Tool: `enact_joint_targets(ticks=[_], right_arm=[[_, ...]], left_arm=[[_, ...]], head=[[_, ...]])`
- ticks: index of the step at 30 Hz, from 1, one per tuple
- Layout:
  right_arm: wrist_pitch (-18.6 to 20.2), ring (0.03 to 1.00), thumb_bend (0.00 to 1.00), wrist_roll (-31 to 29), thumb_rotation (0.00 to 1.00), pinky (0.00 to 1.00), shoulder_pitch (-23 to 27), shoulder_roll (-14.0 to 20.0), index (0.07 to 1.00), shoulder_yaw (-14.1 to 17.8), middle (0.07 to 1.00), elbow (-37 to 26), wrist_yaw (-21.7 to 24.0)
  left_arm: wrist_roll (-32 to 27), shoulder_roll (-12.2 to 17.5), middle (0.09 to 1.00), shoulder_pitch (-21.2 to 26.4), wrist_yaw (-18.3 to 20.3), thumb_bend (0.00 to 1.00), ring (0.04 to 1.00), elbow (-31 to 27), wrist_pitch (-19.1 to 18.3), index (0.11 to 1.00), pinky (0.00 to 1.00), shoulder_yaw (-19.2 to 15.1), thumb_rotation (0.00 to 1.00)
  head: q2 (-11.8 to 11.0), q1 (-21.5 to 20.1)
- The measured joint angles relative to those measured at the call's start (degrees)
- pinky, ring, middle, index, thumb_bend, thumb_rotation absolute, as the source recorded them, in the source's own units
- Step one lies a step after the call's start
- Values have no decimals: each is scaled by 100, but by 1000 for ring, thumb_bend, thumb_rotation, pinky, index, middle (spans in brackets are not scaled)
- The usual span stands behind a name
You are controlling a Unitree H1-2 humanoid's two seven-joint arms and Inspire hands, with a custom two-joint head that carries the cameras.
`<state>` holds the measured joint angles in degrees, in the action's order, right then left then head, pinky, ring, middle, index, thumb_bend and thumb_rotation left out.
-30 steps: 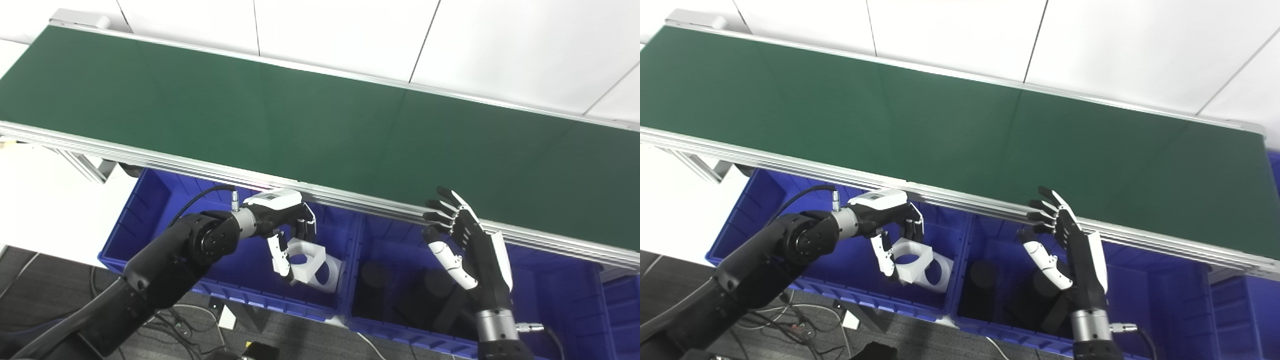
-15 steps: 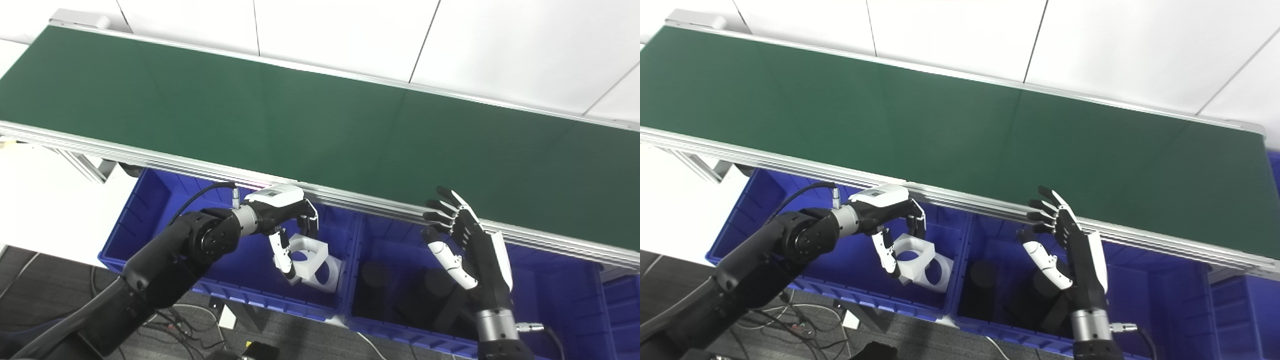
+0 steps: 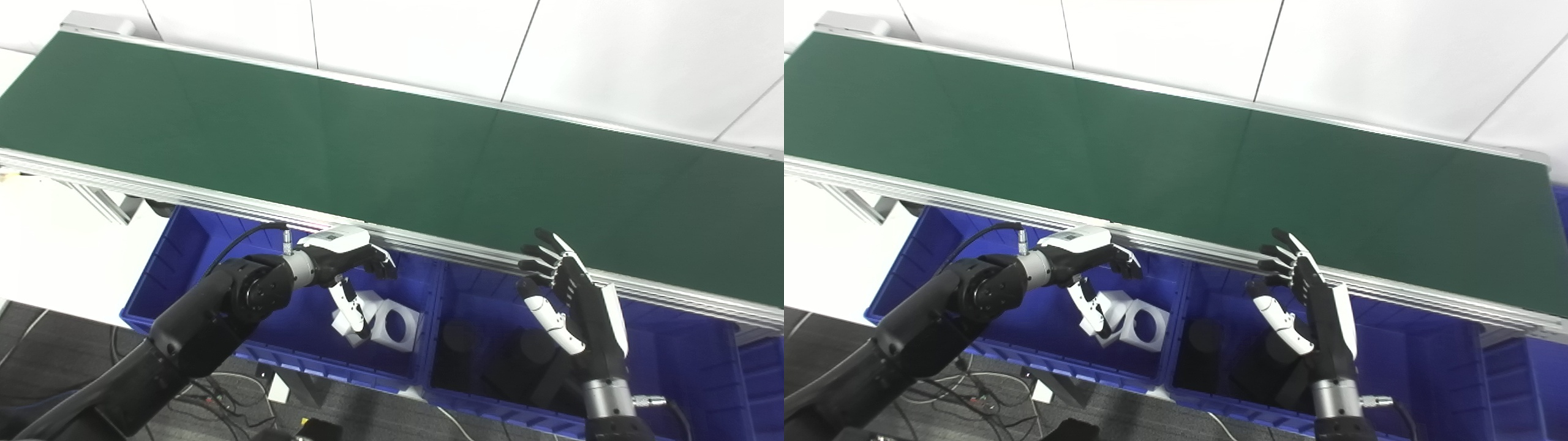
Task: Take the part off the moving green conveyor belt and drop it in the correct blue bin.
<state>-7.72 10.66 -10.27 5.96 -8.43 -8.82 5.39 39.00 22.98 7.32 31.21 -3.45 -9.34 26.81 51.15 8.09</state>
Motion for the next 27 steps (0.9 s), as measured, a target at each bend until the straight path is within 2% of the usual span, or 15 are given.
enact_joint_targets(ticks=[9,12,14,18,20,22,27], right_arm=[[0,722,573,-18,621,645,-12,-1,873,0,787,-1,0],[0,723,575,-19,625,647,-13,-1,877,0,789,-1,0],[0,724,573,-19,625,647,-17,0,877,-1,790,-1,0],[0,723,577,-18,627,647,-22,1,875,-1,789,1,-1],[0,724,582,-18,630,650,-21,-2,874,-2,790,2,-2],[0,725,587,-17,639,647,-26,-2,874,-2,789,4,-2],[0,724,593,3,645,644,-36,-24,873,-16,789,7,-8]], left_arm=[[16,1,748,-1,37,877,768,-11,-19,761,824,1,227],[-58,0,739,-22,58,878,759,-118,-30,741,821,-64,273],[-253,-4,720,-43,79,890,731,-230,-43,721,784,-171,289],[-756,-24,716,-126,185,889,722,-552,-235,713,787,-430,304],[-1072,-61,713,-201,345,898,706,-814,-503,706,675,-558,294],[-1441,-169,705,-264,394,889,686,-1068,-678,698,609,-729,279],[-2108,-381,696,-391,356,888,679,-1435,-786,696,624,-980,327]], head=[[-9,-26],[-26,-44],[-44,-79],[-105,-114],[-114,-123],[-158,-166],[-220,-281]])
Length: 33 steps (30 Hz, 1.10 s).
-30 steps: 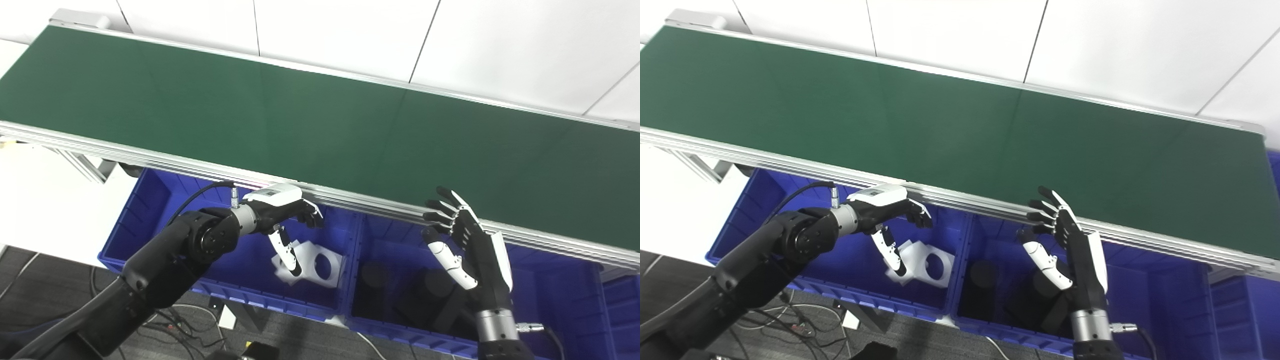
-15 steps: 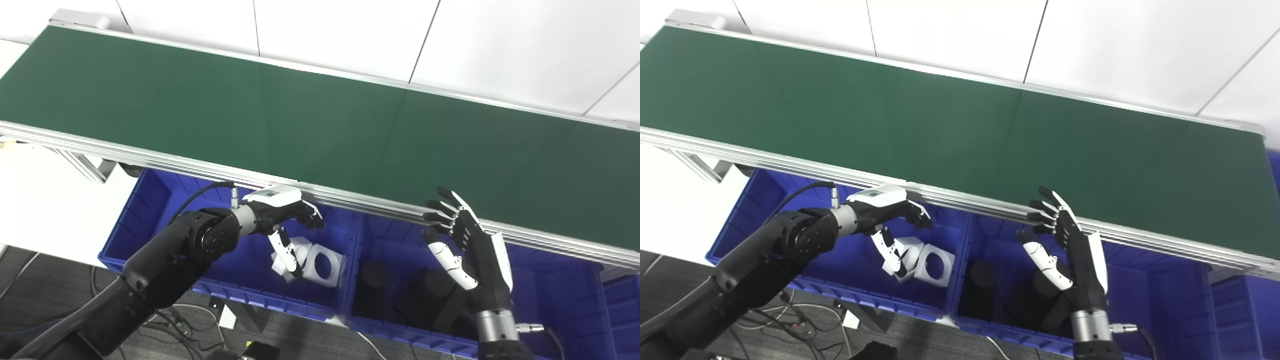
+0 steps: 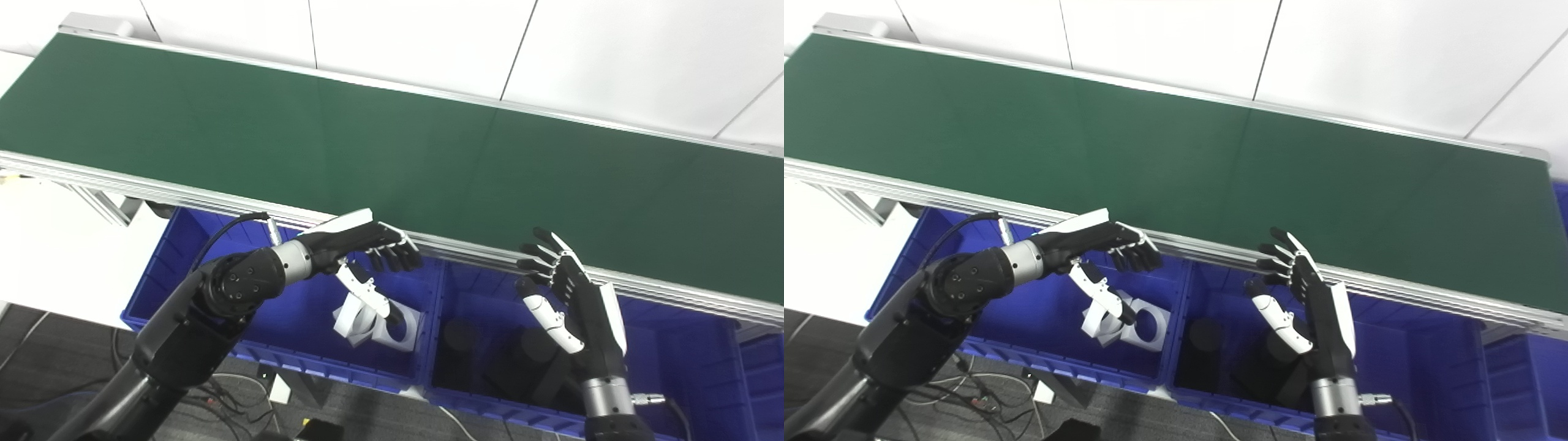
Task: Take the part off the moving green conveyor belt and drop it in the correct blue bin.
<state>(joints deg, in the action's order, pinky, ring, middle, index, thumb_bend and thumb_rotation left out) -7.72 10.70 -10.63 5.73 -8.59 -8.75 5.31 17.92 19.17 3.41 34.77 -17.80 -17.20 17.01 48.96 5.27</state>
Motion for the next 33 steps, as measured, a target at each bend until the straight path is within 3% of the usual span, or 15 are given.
enact_joint_targets(ticks=[9,13,17,22,28,33], right_arm=[[-1,720,587,11,639,643,-19,-44,874,-11,787,26,-5],[-1,718,601,26,653,641,-37,-55,871,-18,785,65,-8],[-2,716,583,31,635,640,-41,-71,868,-22,783,142,-16],[-4,721,581,71,621,649,-54,-102,870,-34,784,233,-49],[-34,732,568,76,599,658,-114,-112,877,-62,792,389,-144],[-157,740,587,82,616,663,-162,-134,879,-110,796,463,-189]], left_arm=[[-528,-133,693,-221,-285,929,697,-161,1,690,680,-183,390],[-708,-315,688,-409,-510,966,674,-146,111,696,644,-260,416],[-1179,-703,729,-651,-913,929,683,174,600,754,612,-521,447],[-1441,-951,806,-814,-1199,920,773,808,1294,826,702,-617,526],[-1640,-1368,814,-911,-1690,911,777,1712,2326,839,694,-856,568],[-1777,-1680,817,-1014,-1967,871,771,2207,2838,837,711,-917,583]], head=[[-167,-158],[-255,-237],[-325,-308],[-501,-492],[-712,-729],[-878,-878]])
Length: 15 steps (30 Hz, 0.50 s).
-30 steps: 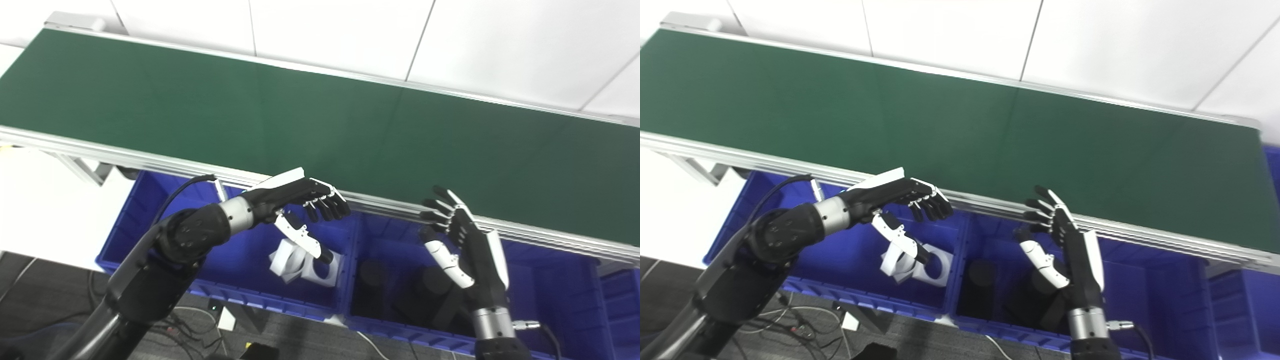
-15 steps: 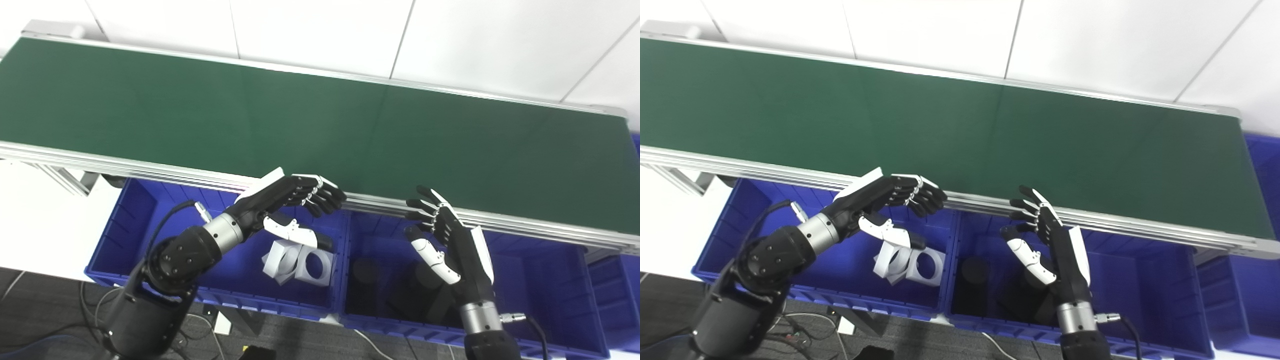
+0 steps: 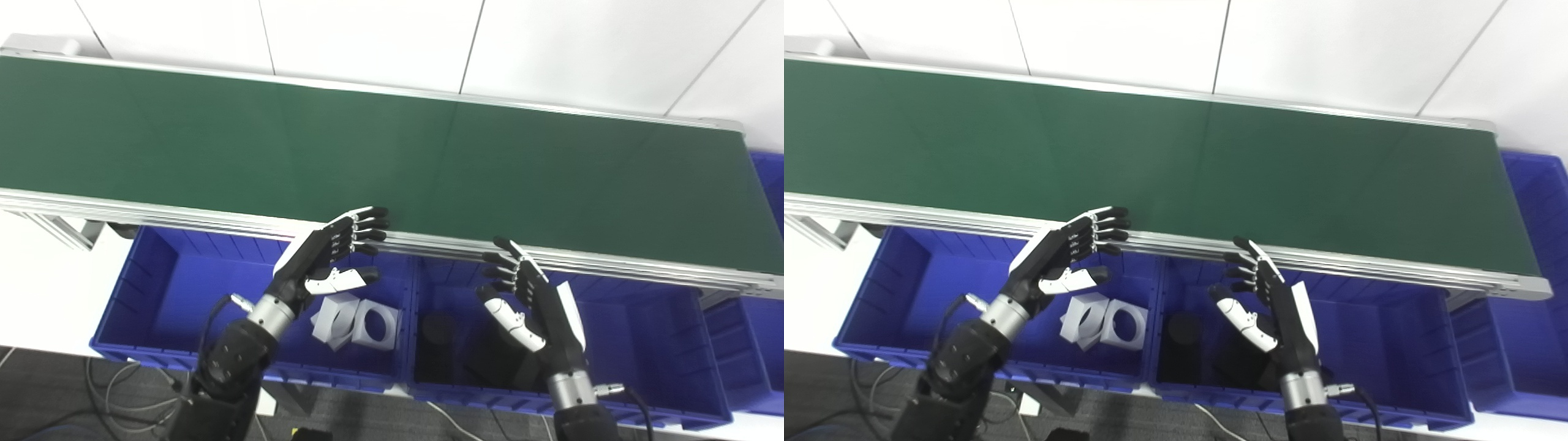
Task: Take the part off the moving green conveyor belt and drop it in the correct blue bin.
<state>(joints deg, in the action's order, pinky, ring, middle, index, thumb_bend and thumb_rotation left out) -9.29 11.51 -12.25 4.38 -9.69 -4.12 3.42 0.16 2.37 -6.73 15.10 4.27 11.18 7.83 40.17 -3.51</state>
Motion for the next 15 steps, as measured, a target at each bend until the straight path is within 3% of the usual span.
enact_joint_targets(ticks=[8,15], right_arm=[[-68,750,581,58,615,676,-8,-17,884,-44,804,195,-47],[-138,749,570,61,615,678,-9,-37,886,-71,804,227,-96]], left_arm=[[-210,-94,828,-50,-19,865,788,149,233,850,723,30,558],[-252,-84,795,-14,-32,848,762,766,516,808,693,-27,535]], head=[[-184,-115],[-360,-229]])
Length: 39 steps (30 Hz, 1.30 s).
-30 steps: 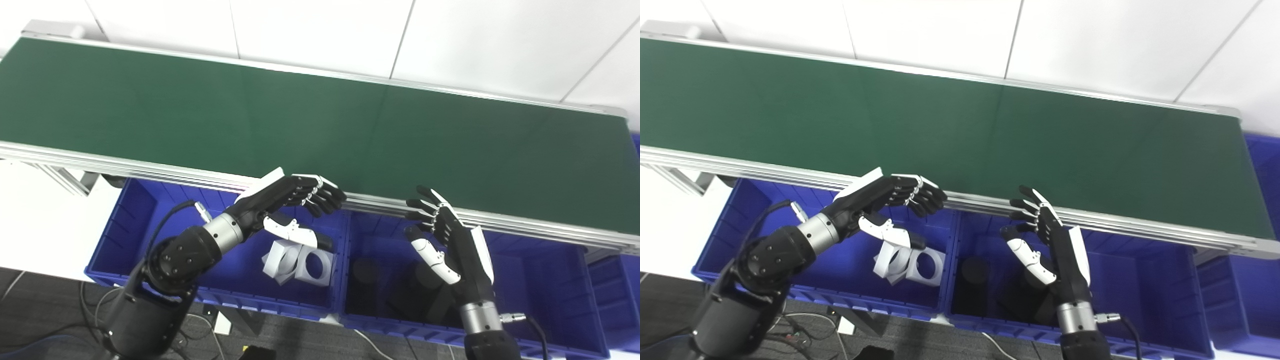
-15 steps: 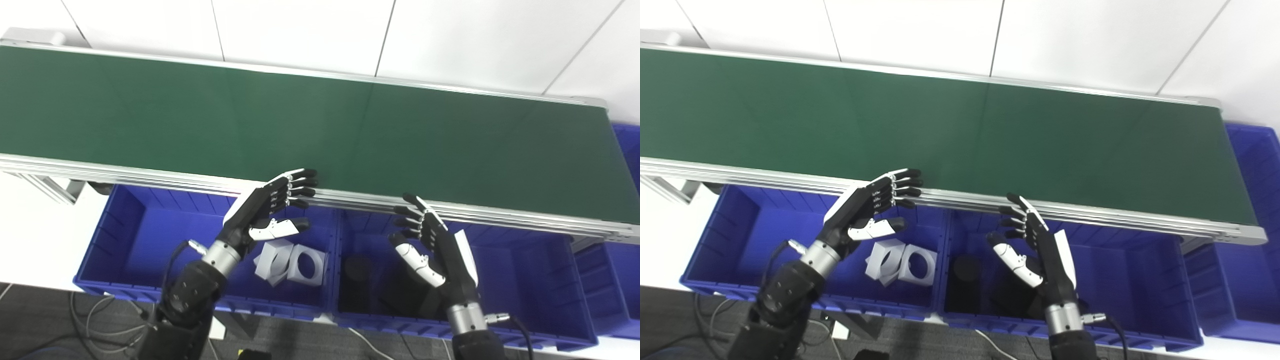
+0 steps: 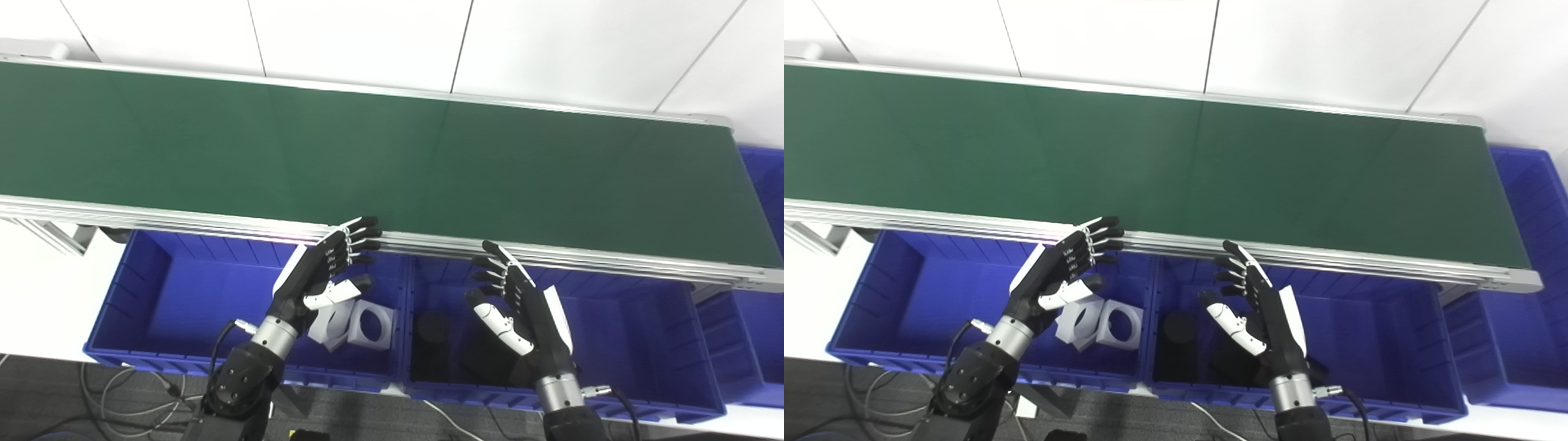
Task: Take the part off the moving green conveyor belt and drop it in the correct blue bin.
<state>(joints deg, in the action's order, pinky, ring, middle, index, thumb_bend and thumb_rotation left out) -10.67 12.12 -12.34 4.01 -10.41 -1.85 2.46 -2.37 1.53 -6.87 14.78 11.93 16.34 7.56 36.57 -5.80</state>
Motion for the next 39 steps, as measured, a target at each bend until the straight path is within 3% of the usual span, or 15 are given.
enact_joint_targets(ticks=[8,15,21,35,39], right_arm=[[-180,755,554,38,602,687,-15,-19,889,-22,806,157,-100],[-246,767,531,39,579,699,-14,-34,890,-34,812,273,-128],[-258,766,530,67,568,700,-14,-56,886,-40,812,369,-139],[-272,774,528,85,554,717,0,-105,881,-60,814,518,-180],[-294,769,532,114,558,710,10,-128,881,-78,813,564,-222]], left_arm=[[132,130,775,41,-91,824,743,314,323,770,693,-55,514],[240,135,759,90,-143,814,719,542,557,744,652,-41,499],[279,134,755,125,-229,814,721,718,758,736,666,-37,486],[250,138,780,178,-230,799,751,904,790,768,725,-43,438],[213,148,781,180,-216,794,750,912,793,769,725,-54,434]], head=[[-79,-88],[-378,-229],[-466,-273],[-589,-440],[-624,-660]])
